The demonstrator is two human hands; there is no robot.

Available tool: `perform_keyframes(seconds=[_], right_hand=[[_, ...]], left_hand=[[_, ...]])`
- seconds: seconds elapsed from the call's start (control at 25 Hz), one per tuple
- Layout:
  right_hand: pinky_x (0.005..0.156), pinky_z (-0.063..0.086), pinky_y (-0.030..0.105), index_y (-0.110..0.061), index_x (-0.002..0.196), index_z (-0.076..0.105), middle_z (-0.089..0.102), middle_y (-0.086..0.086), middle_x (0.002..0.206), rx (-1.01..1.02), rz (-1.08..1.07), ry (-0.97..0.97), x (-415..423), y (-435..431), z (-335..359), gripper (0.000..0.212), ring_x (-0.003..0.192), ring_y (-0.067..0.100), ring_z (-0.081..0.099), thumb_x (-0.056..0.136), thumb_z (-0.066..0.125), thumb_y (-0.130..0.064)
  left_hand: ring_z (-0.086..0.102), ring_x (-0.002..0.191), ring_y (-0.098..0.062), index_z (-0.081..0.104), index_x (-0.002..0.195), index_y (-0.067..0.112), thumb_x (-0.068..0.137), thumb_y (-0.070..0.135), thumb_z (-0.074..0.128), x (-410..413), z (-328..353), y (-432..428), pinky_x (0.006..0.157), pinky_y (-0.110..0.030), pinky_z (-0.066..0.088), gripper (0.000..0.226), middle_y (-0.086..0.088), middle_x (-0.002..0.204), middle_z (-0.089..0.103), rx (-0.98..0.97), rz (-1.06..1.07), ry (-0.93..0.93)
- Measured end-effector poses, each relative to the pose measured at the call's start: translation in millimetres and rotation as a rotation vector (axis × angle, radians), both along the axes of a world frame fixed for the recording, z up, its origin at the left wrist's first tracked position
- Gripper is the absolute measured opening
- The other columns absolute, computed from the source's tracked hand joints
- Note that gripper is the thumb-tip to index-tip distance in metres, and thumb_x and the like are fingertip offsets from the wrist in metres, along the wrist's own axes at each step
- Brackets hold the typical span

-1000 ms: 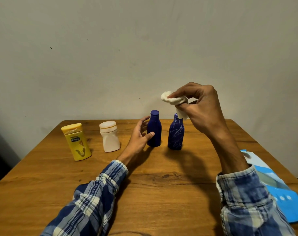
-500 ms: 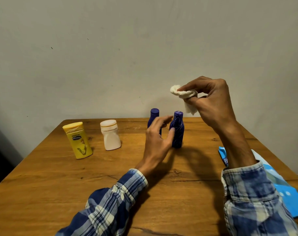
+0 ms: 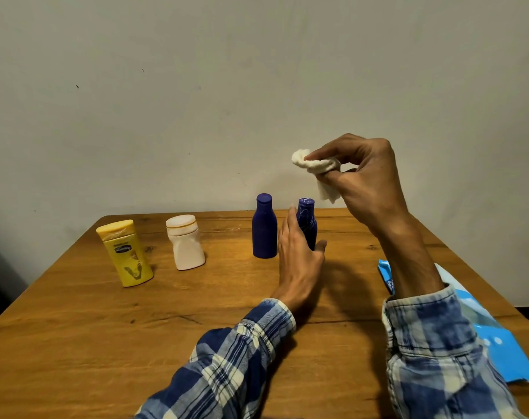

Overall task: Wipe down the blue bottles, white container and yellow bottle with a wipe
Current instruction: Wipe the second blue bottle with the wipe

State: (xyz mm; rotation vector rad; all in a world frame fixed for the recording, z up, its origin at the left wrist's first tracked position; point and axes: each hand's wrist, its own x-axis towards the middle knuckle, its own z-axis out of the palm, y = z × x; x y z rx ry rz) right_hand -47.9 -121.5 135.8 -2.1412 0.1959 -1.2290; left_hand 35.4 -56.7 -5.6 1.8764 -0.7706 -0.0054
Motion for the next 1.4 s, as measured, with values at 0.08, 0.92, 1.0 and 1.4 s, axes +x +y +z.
perform_keyframes(seconds=[0.08, 0.92, 1.0, 1.4], right_hand=[[0.074, 0.055, 0.018, -0.013, 0.102, 0.079, 0.074, -0.001, 0.104, -0.001, 0.004, -0.001, 0.7, 1.0, -0.1, 0.019, 0.094, 0.007, 0.067, 0.086, 0.073, -0.002], [0.074, 0.061, 0.03, -0.018, 0.101, 0.077, 0.071, -0.006, 0.107, -0.015, 0.169, 0.025, 9.9, 26.5, -1.5, 0.021, 0.102, 0.01, 0.065, 0.087, 0.075, -0.003], [0.074, 0.061, 0.029, -0.016, 0.102, 0.077, 0.071, -0.006, 0.107, -0.027, 0.2, 0.015, 12.7, 33.1, -1.5, 0.02, 0.103, 0.011, 0.066, 0.087, 0.074, -0.002], [0.077, 0.063, 0.034, -0.016, 0.106, 0.075, 0.074, -0.004, 0.107, 0.029, 0.2, -0.021, 22.5, 47.0, -8.6, 0.018, 0.101, 0.011, 0.069, 0.088, 0.075, -0.013]], left_hand=[[0.035, 0.148, -0.018, 0.022, 0.159, 0.022, 0.087, 0.017, 0.079, -1.2, -6.6, -3.9, 0.125, -0.041, 0.029, 0.091, -0.001, 0.158, 0.041, -0.021, 0.051, 0.016], [0.071, 0.1, -0.018, 0.044, 0.139, 0.022, 0.088, 0.01, 0.077, 18.3, 61.6, 109.5, 0.073, -0.025, 0.061, 0.062, -0.005, 0.124, 0.062, -0.603, -0.092, 0.214], [0.074, 0.076, -0.026, 0.043, 0.137, 0.025, 0.091, 0.005, 0.072, 18.3, 67.9, 120.3, 0.063, -0.032, 0.063, 0.057, -0.016, 0.116, 0.067, -0.641, -0.214, 0.285], [0.066, 0.081, -0.024, 0.078, 0.114, 0.014, 0.107, 0.043, 0.035, 30.2, 63.1, 128.3, 0.07, -0.037, 0.057, 0.051, -0.015, 0.104, 0.072, -0.778, -0.518, 0.919]])
